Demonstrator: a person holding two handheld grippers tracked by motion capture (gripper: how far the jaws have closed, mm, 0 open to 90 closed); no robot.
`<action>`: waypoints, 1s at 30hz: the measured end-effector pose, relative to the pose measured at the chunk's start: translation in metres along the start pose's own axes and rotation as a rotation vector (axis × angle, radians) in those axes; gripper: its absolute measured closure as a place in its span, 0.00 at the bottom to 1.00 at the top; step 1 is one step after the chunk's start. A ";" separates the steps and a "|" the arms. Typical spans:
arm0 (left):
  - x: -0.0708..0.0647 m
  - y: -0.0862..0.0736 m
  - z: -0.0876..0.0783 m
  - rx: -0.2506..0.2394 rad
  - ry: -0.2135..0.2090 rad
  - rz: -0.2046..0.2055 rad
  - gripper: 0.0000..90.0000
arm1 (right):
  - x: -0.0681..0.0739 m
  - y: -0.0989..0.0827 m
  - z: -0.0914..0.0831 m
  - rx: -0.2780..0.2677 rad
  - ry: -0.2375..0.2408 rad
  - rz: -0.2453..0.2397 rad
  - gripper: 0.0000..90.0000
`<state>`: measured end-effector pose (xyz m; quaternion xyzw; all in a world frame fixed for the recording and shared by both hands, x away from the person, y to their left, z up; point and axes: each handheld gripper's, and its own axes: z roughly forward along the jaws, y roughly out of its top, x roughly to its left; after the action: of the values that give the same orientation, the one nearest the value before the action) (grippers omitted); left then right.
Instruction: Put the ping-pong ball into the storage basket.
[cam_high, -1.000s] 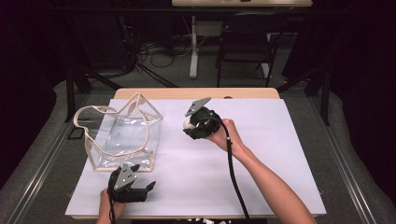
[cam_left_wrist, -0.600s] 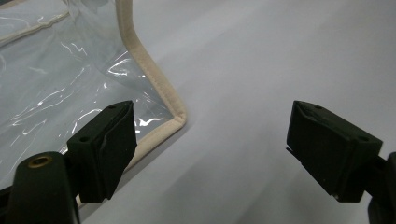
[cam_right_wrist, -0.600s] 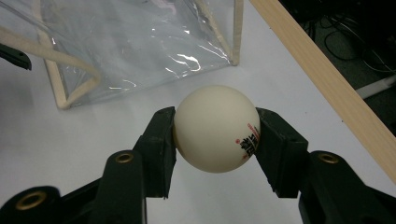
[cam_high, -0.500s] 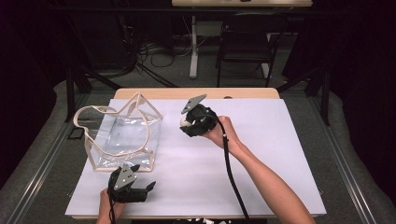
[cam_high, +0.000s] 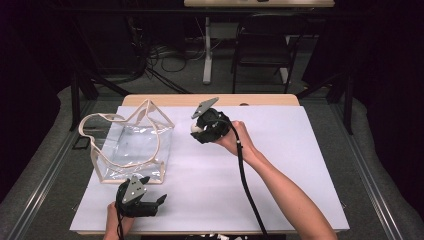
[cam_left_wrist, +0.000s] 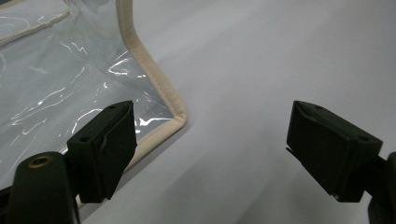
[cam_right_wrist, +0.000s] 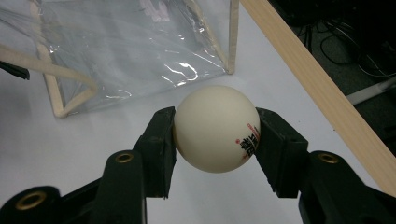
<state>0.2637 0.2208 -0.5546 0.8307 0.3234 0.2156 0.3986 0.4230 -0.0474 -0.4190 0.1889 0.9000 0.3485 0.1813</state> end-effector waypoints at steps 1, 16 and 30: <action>0.000 0.000 0.000 0.000 0.001 0.000 0.18 | 0.000 0.001 0.000 -0.001 0.001 0.003 0.57; 0.000 0.000 0.000 0.001 0.000 0.000 0.18 | -0.002 0.010 0.000 -0.004 0.000 0.001 0.57; 0.000 0.000 0.000 -0.001 0.000 -0.001 0.18 | 0.000 0.021 0.001 -0.020 0.002 -0.010 0.57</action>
<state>0.2638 0.2207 -0.5548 0.8302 0.3238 0.2158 0.3991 0.4279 -0.0321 -0.4051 0.1821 0.8977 0.3566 0.1838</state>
